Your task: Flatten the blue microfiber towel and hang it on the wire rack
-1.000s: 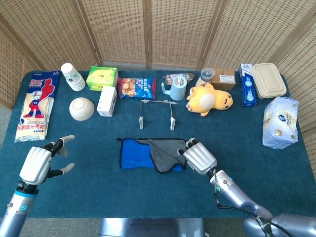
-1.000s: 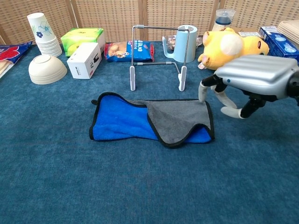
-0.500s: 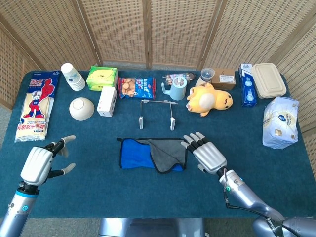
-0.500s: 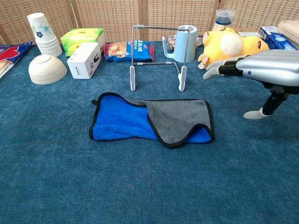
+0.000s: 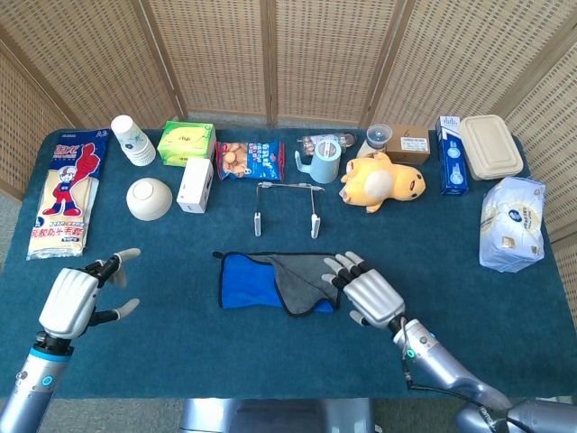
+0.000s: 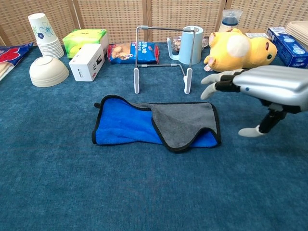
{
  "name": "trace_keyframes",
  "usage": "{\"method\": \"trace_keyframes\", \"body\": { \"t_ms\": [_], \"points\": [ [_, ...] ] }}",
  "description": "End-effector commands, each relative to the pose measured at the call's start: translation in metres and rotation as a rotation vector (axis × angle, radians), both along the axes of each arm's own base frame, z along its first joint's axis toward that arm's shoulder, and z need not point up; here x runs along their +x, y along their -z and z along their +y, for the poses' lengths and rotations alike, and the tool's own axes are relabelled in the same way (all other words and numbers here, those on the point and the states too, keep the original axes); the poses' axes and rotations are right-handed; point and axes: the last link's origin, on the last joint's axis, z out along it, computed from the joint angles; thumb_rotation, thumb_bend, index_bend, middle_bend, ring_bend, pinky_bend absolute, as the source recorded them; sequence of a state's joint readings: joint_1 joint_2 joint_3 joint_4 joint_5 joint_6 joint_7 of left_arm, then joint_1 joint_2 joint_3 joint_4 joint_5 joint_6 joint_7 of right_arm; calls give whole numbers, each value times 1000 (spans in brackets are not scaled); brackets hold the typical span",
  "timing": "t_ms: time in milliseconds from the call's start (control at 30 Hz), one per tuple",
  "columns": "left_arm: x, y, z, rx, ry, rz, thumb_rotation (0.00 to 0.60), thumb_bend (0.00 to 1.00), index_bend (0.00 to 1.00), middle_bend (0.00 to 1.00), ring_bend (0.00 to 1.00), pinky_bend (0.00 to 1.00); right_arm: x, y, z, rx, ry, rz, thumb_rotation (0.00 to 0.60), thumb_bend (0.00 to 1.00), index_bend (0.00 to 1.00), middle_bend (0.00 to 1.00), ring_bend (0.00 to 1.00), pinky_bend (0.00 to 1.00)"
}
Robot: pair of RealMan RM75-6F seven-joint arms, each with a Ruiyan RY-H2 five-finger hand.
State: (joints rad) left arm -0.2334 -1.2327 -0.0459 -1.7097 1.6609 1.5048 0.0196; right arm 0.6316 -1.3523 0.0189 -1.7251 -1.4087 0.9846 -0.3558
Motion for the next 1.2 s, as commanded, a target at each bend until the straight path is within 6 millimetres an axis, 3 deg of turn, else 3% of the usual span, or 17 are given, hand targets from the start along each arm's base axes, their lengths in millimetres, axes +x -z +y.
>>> {"method": "trace_keyframes", "body": {
  "t_ms": [33, 567, 1200],
  "points": [
    [-1, -1, 0, 2, -1, 0, 600, 242, 249, 633, 583, 987, 6, 13, 1, 10, -24, 3, 600, 248, 185, 0, 0, 0],
    [-7, -6, -4, 13, -12, -7, 600, 242, 248, 632, 582, 987, 22, 54, -4, -20, -87, 26, 600, 247, 189, 0, 0, 0],
    [-11, -9, -5, 20, -20, -13, 600, 242, 249, 631, 582, 987, 29, 74, -11, -20, -105, 21, 600, 246, 200, 0, 0, 0]
  ]
}}
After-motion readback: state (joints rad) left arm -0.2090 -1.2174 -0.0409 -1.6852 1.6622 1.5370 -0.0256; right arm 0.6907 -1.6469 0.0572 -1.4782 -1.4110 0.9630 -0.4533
